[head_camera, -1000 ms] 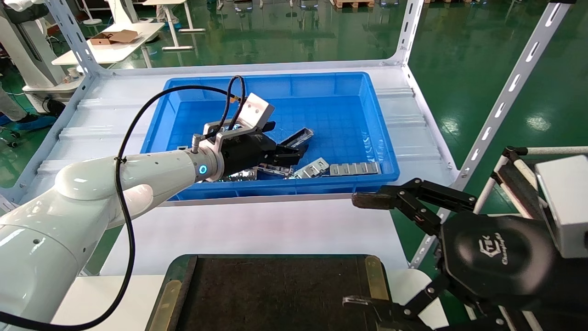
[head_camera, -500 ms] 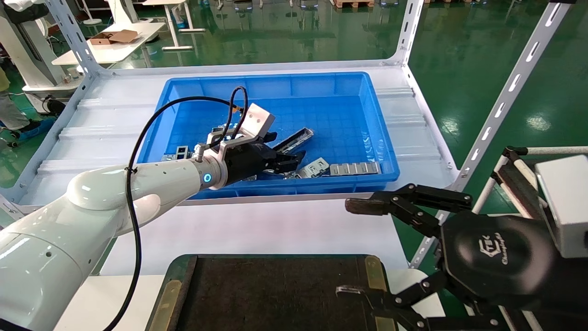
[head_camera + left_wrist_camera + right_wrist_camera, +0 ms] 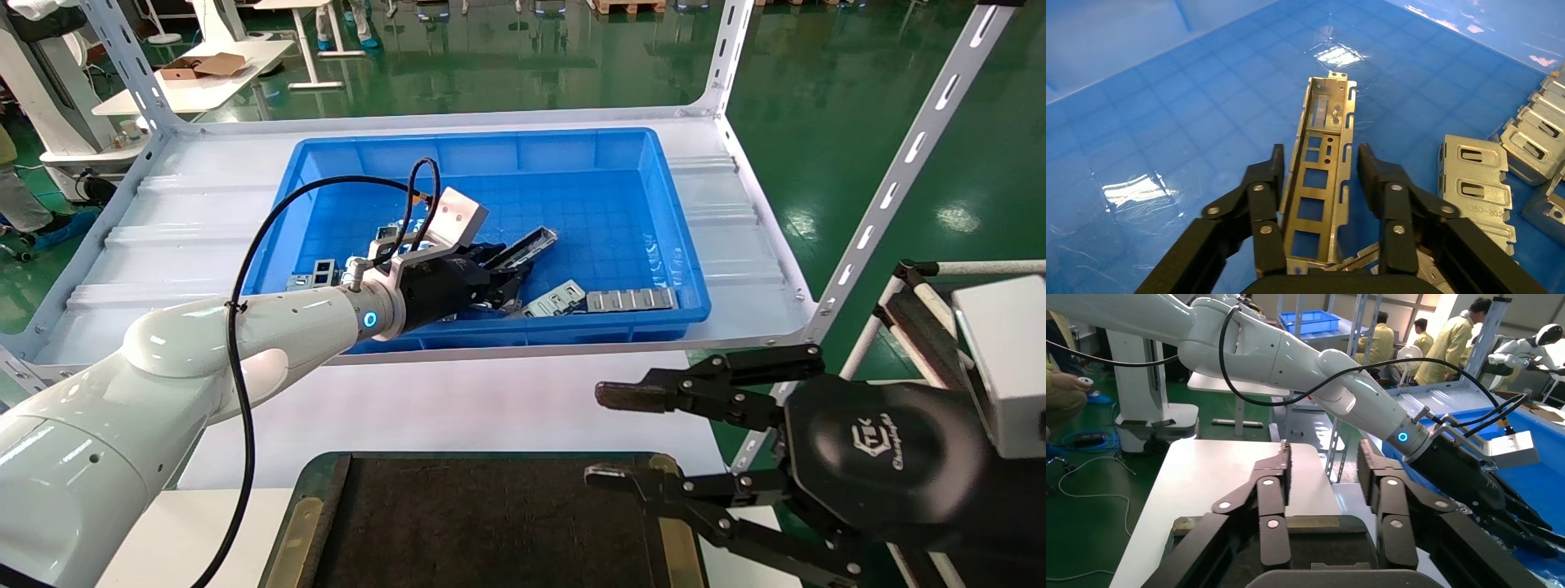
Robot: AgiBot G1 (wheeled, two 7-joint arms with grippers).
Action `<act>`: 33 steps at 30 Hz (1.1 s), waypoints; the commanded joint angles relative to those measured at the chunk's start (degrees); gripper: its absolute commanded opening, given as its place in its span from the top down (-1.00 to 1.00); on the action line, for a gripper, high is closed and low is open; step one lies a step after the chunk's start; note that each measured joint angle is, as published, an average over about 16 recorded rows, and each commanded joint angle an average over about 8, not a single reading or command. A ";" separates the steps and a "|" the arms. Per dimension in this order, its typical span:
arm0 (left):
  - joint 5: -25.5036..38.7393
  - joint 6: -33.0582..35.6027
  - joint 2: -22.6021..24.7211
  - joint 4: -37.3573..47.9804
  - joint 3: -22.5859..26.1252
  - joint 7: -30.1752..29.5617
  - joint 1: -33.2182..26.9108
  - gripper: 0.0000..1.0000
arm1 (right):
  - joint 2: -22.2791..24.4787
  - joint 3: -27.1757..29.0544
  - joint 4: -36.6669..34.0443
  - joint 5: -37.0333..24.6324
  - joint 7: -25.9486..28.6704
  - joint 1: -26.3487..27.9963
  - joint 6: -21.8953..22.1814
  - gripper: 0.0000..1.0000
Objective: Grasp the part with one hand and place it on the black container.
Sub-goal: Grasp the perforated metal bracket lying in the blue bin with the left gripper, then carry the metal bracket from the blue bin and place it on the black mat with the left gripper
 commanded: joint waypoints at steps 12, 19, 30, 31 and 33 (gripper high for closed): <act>-4.28 0.31 -0.28 -0.07 1.87 1.97 -0.33 1.00 | 0.02 -0.05 0.00 0.03 -0.02 0.01 0.02 1.00; -7.65 2.27 -0.74 0.57 0.62 5.40 -1.12 1.00 | 0.03 -0.08 0.00 0.05 -0.04 0.02 0.03 1.00; -13.56 12.43 -2.38 4.09 -3.37 12.38 -3.40 1.00 | 0.05 -0.12 0.00 0.08 -0.06 0.03 0.05 1.00; -14.02 13.79 -2.63 4.39 -3.68 12.86 -3.56 1.00 | 0.05 -0.12 0.00 0.08 -0.06 0.03 0.05 1.00; -14.85 16.55 -3.22 4.88 -4.24 13.71 -3.84 1.00 | 0.05 -0.13 0.00 0.09 -0.06 0.03 0.06 1.00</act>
